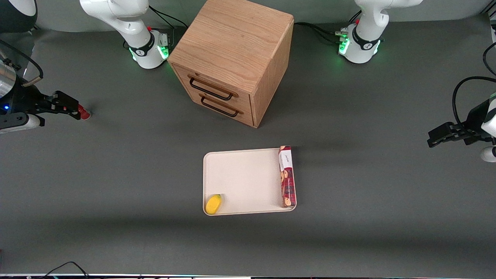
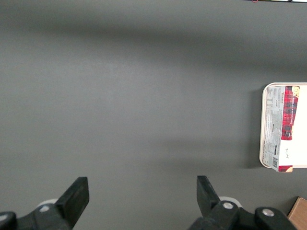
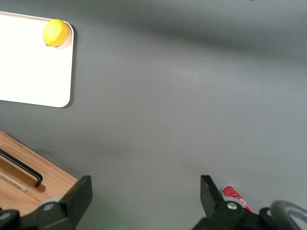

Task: Place coke bottle on tray
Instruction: 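Lower the open right gripper over the red Coca-Cola bottle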

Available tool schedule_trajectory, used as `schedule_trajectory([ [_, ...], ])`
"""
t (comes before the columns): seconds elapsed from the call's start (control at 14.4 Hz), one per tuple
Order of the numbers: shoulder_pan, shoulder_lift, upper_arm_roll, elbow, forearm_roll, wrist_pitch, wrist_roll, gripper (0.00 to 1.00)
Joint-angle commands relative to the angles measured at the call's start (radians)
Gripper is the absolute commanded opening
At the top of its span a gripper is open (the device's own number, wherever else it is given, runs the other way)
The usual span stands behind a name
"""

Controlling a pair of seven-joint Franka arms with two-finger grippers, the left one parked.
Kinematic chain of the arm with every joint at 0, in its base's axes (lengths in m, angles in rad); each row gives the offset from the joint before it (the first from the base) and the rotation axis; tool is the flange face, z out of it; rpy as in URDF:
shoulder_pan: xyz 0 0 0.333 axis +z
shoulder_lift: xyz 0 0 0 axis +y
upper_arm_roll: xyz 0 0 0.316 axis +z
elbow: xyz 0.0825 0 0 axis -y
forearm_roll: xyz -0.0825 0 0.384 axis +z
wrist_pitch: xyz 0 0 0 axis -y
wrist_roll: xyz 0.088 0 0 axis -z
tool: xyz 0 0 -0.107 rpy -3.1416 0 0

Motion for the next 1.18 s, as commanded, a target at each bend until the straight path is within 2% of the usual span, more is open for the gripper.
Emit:
schedule_trajectory([
  [0.0,-0.005,-0.001,0.0,0.033,0.012,-0.031,0.02,1.0],
  [0.21,-0.016,-0.033,-0.029,0.027,0.009,-0.086,-0.003,1.0],
  [0.42,-0.016,-0.092,-0.176,-0.047,0.0,-0.15,-0.194,1.0],
  [0.55,-0.014,-0.141,-0.272,-0.159,-0.063,-0.122,-0.317,1.0],
  [0.83,-0.014,-0.315,-0.388,-0.571,-0.179,0.156,-0.392,1.0],
  [0.97,-0.014,-0.36,-0.506,-0.766,-0.186,0.334,-0.459,1.0],
  [1.11,-0.014,-0.354,-0.598,-0.876,-0.187,0.477,-0.529,1.0],
])
